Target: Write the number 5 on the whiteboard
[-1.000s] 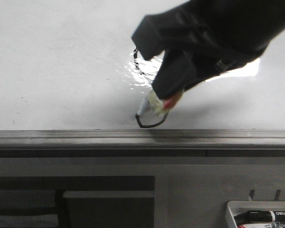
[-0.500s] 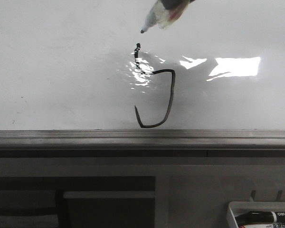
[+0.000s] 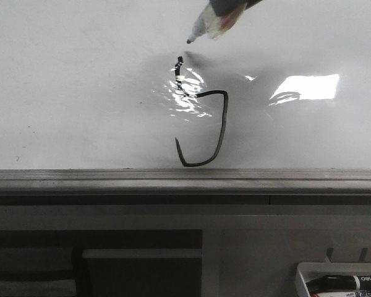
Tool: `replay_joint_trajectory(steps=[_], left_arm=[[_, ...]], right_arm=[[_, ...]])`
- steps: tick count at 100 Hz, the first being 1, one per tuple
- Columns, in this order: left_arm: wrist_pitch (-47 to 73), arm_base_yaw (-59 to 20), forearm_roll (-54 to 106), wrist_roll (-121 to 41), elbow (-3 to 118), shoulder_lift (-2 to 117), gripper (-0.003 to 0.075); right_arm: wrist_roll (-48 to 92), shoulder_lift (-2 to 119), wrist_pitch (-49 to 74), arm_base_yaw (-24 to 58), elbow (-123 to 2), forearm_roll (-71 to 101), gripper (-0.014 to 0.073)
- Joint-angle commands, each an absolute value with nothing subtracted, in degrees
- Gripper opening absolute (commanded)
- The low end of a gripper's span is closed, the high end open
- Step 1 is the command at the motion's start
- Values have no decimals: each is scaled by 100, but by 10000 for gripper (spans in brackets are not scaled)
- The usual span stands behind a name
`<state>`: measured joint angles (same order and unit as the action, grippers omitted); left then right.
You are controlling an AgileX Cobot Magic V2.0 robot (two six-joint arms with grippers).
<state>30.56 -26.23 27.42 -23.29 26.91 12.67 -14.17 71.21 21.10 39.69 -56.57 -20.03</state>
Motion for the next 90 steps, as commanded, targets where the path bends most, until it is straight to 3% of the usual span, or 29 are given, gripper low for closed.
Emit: replay_joint_trajectory(steps=[1, 50, 90], left_arm=[[2632, -2600, 2909, -2281, 2843, 1330, -20], [2632, -2600, 2909, -2281, 2843, 1330, -20], [2632, -2600, 2909, -2281, 2843, 1330, -20]], right_arm=[[-1352, 7046, 1714, 3948, -5847, -2043, -41], [-1352, 7315, 1884, 3948, -5847, -1930, -41], [-1867, 7217, 2710, 3595, -5847, -2220, -41]])
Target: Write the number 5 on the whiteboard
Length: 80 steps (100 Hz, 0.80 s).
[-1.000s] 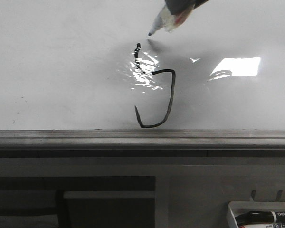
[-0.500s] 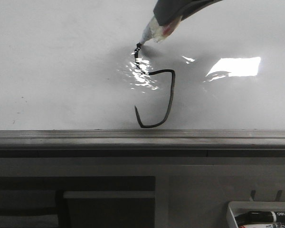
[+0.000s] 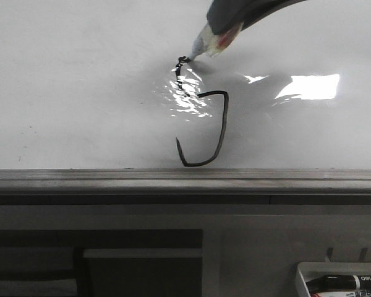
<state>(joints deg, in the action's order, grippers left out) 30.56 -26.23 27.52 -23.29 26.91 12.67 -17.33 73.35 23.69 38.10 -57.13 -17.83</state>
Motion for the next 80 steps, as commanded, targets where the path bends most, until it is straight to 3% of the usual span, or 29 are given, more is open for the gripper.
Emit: replay_joint_trajectory(steps=[1, 29, 56, 80], left_arm=[[2632, -2600, 2909, -2281, 2843, 1330, -20], [2632, -2600, 2909, -2281, 2843, 1330, -20], [2632, -2600, 2923, -2281, 2843, 1330, -20], [2477, -2600, 3117, -2281, 2843, 1330, -18]], right_arm=[[-1892, 7215, 2726, 3582, -5847, -2238, -41], [-2307, 6891, 3569, 3529, -5847, -2938, -41], [-2307, 6809, 3364, 3529, -5859, -2963, -41], [-2152, 5929, 2513, 4557, -5999, -3073, -41]])
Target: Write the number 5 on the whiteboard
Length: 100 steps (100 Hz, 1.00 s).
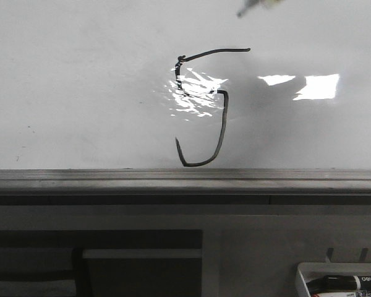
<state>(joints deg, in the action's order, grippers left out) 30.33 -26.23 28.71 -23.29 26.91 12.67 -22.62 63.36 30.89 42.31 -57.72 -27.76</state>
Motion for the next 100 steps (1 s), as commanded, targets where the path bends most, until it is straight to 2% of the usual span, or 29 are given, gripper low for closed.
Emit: replay_joint_trajectory(steps=[1, 17, 36, 48, 69, 100], left_arm=[[2464, -2600, 3115, -2281, 2843, 1343, -18], [2467, -2600, 3129, -2514, 2948, 1689, 10], [2832, -2600, 3129, -2965, 3315, 2553, 199], [2844, -2600, 3129, -3274, 3510, 3039, 265], [3461, -2626, 3246, -4376, 4042, 3769, 274], [3725, -3468, 3425, -5035, 4833, 4615, 273]], right_arm=[[-2152, 5900, 2530, 4587, -5999, -3085, -41], [-1649, 5816, 2898, 5064, -5829, -3137, -41], [-1611, 5816, 2561, 5221, -5220, -3140, -41], [-1611, 5816, 2256, 5221, -4902, -3252, -41], [-1602, 5816, 1861, 5221, -4731, -3278, -42], [-1602, 5816, 1569, 5221, -4731, -3278, -43]])
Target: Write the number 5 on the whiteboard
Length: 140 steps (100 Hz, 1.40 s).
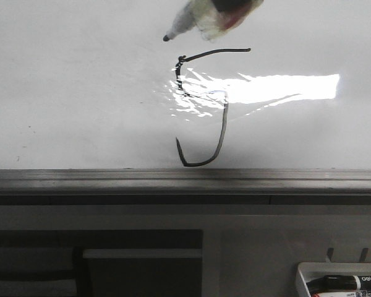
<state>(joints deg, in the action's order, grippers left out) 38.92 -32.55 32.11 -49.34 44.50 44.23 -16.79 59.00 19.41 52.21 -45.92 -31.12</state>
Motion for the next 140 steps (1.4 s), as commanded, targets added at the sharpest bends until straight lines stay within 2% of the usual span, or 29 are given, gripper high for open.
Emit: replay_joint_trajectory(steps=[1, 36, 117, 130, 140], left_arm=[[3727, -3507, 3425, -5035, 4848, 4633, 273], [3790, -4304, 3186, -5324, 5363, 5381, 274], [4259, -4692, 3032, -5523, 5527, 5972, 288], [4259, -4692, 3032, -5523, 5527, 6022, 260], [4255, -4692, 3032, -5523, 5527, 6043, 210]], right_arm=[[-1602, 5816, 1569, 5221, -4731, -3278, -43], [-1576, 5826, 1385, 5653, -4731, -3286, -69], [-1394, 6175, 1179, 6465, -4731, -3537, -69], [-1394, 6173, 1177, 6465, -4731, -3550, -69], [-1394, 6173, 1177, 6465, -4731, -3550, -69]])
